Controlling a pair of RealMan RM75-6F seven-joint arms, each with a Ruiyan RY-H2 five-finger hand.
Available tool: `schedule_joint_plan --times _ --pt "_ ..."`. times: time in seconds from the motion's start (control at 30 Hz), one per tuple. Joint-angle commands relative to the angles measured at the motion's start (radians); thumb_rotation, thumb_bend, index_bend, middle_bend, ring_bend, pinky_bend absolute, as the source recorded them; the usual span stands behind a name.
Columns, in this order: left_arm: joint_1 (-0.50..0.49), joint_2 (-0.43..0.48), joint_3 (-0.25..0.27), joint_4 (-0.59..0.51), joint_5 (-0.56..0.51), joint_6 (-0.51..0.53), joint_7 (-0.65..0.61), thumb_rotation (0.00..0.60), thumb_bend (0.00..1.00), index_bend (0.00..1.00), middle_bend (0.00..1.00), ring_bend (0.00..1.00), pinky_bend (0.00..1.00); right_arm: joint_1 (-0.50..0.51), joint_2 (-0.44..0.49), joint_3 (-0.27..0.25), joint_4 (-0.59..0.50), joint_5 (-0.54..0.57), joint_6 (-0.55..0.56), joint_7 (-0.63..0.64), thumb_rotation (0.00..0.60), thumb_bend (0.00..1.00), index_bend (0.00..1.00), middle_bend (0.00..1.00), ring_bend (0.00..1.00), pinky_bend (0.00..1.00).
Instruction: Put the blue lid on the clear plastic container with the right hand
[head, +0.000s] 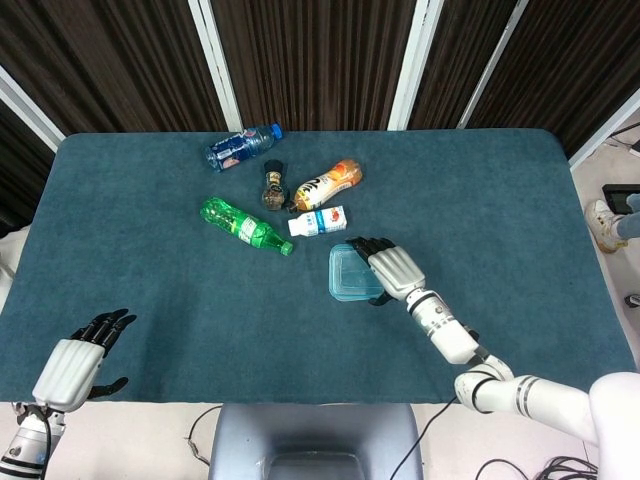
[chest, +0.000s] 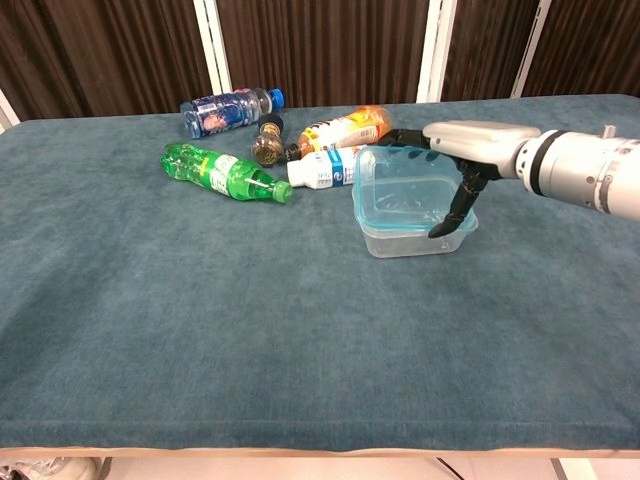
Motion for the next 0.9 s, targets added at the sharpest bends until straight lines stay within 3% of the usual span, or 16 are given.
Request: schedule_joint_plan --times 0.03,0.4,0.6,0.9 --pt "0.0 0.0 0.001 0.0 0.001 0.0 0.002 0.6 0.33 0.17 0.13 0.16 0.42 0.0 -0.002 -0.004 0.006 0.0 -0.005 0.006 0.6 0.4 0.12 0.17 0.16 0.26" --pt "-0.003 -0.002 0.004 -0.002 0.004 -0.005 0.012 0.6 0.33 0.17 0.14 0.17 0.42 -0.002 -0.004 -0.001 0.033 0.009 -0.002 0.021 0.6 0.39 0.07 0.13 0.13 0.22" --pt "-0.004 -0.003 0.005 -0.003 0.003 -0.007 0.016 0.6 0.33 0.17 0.14 0.18 0.42 0.0 -0.002 -0.001 0.032 0.007 -0.005 0.029 0.6 0.3 0.0 0.06 0.07 0.19" --pt "-0.005 -0.004 0.006 -0.004 0.003 -0.01 0.019 0.6 0.33 0.17 0.15 0.19 0.42 0.0 0.001 -0.004 0.032 -0.007 -0.004 0.049 0.6 0.21 0.0 0.0 0.0 0.13"
